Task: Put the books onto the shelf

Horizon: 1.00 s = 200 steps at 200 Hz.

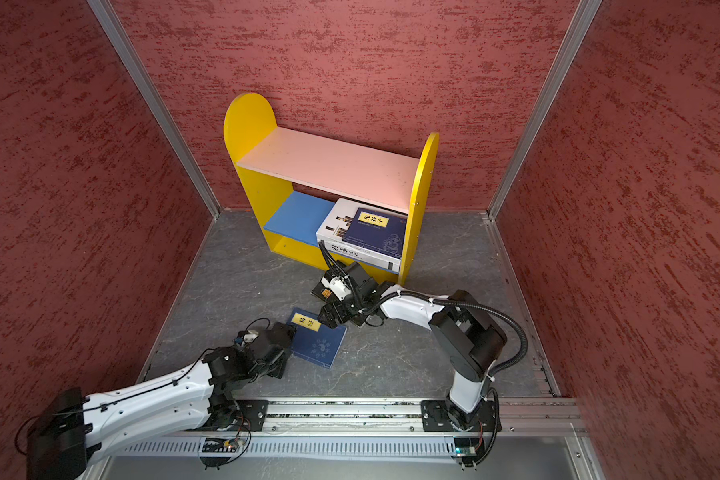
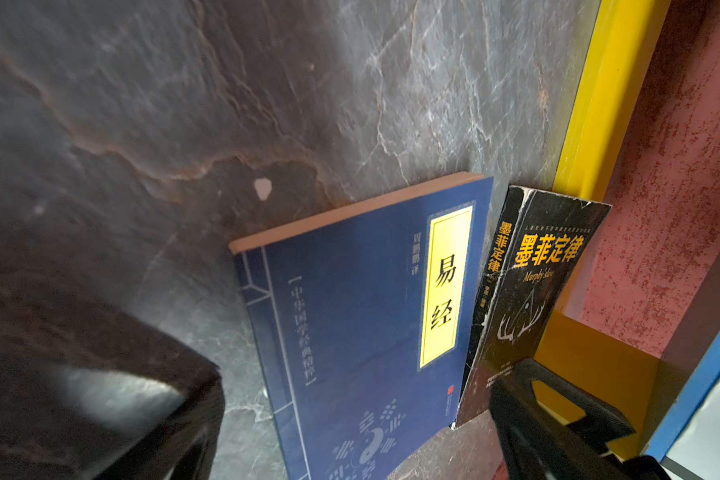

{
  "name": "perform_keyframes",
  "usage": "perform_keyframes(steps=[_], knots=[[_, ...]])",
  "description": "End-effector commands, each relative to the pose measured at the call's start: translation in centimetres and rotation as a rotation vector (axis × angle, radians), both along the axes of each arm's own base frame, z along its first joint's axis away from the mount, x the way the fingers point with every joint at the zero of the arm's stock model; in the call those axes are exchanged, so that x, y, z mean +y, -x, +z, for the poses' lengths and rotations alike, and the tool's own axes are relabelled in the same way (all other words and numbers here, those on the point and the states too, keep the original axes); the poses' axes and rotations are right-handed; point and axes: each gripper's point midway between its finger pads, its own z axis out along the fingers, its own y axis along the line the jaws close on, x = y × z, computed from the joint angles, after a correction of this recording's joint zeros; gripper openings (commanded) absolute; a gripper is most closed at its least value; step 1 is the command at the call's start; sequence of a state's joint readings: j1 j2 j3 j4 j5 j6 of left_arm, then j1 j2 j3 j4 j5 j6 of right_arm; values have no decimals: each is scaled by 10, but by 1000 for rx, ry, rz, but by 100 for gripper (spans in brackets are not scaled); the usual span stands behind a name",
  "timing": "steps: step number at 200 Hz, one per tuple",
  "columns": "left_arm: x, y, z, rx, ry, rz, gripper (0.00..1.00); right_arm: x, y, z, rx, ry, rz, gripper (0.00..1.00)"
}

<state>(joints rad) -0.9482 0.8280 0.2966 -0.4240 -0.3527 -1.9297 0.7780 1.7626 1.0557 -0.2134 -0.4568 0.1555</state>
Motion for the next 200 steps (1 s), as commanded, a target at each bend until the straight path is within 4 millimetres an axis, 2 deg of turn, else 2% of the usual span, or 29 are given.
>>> perform_keyframes(steps=[1,23,41,68,152,171,200], knots=[[4,14,-16,63,-11,-30,99,4,19,-6,61,14,95,94],[4,14,-14,56,-4,-39,100,7,27,-27,123,67,121,89],[4,14,-14,53,0,-42,100,13,33,-33,118,88,151,87],[6,14,-15,51,3,-44,100,16,27,-41,99,119,143,80],[-5,-3,-20,43,13,-141,91,29,17,-60,149,164,155,41],[-15,-16,-13,-19,26,-190,89,32,17,-63,163,166,165,35],[-37,-44,20,-216,46,-284,88,34,20,-73,200,173,180,28]])
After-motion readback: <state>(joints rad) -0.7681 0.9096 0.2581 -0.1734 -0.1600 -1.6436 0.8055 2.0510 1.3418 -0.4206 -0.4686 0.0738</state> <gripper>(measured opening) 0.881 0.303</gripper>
